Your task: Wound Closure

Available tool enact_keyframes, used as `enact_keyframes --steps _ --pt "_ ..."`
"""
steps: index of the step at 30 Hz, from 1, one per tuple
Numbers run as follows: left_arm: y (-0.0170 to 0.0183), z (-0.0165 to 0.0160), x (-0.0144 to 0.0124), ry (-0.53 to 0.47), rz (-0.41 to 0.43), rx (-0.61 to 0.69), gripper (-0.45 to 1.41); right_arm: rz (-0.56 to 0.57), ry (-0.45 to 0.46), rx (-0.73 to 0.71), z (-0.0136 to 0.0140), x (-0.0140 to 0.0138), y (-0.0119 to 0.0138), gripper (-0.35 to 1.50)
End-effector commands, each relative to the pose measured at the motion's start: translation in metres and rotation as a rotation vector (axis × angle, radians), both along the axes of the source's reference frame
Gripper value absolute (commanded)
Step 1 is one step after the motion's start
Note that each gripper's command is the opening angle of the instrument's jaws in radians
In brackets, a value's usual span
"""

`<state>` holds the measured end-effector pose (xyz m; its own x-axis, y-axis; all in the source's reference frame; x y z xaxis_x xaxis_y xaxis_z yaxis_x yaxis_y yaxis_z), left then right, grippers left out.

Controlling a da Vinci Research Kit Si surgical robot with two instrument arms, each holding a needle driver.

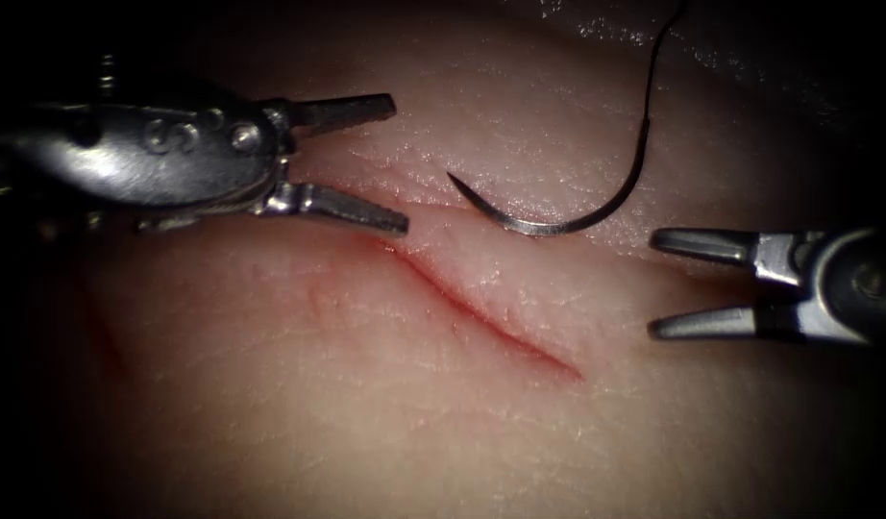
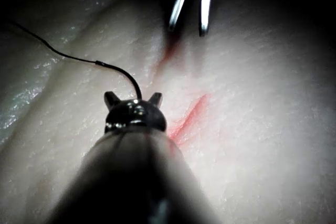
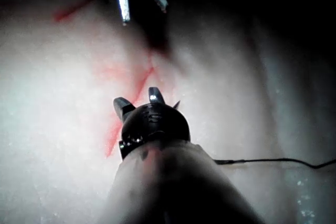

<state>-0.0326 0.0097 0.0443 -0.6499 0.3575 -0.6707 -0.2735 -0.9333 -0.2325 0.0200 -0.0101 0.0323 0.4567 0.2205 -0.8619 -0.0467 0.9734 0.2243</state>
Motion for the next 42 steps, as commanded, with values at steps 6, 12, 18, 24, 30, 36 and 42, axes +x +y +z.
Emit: enact_keyframes --steps 6,12,18,24,30,36,42 --pt "-0.0002 0.0028 -0.0031 0.073 0.072 -0.012 0.56 0.019 -0.010 0.001 0.0005 0.0006 -0.0002 0.62" --pt "-0.0002 0.0053 -0.0047 0.177 0.173 -0.011 0.58 0.022 -0.012 0.005 0.0005 0.0005 -0.0002 0.63" --pt "0.0016 0.0071 -0.0051 0.245 0.225 -0.039 0.60 0.022 -0.012 0.004 0.0005 0.0005 -0.0003 0.63" --pt "0.0016 0.0099 -0.0052 0.283 0.238 -0.057 0.60 0.024 -0.014 0.000 0.0006 0.0002 -0.0005 0.63" --pt "-0.0010 0.0128 -0.0057 0.278 0.273 -0.037 0.63 0.024 -0.015 -0.005 0.0008 0.0003 -0.0008 0.63" --pt "-0.0013 0.0134 -0.0066 0.282 0.276 -0.048 0.61 0.023 -0.018 -0.006 0.0010 0.0005 -0.0009 0.63" --pt "-0.0013 0.0145 -0.0071 0.293 0.291 -0.052 0.58 0.025 -0.019 -0.007 0.0011 0.0007 -0.0010 0.63"
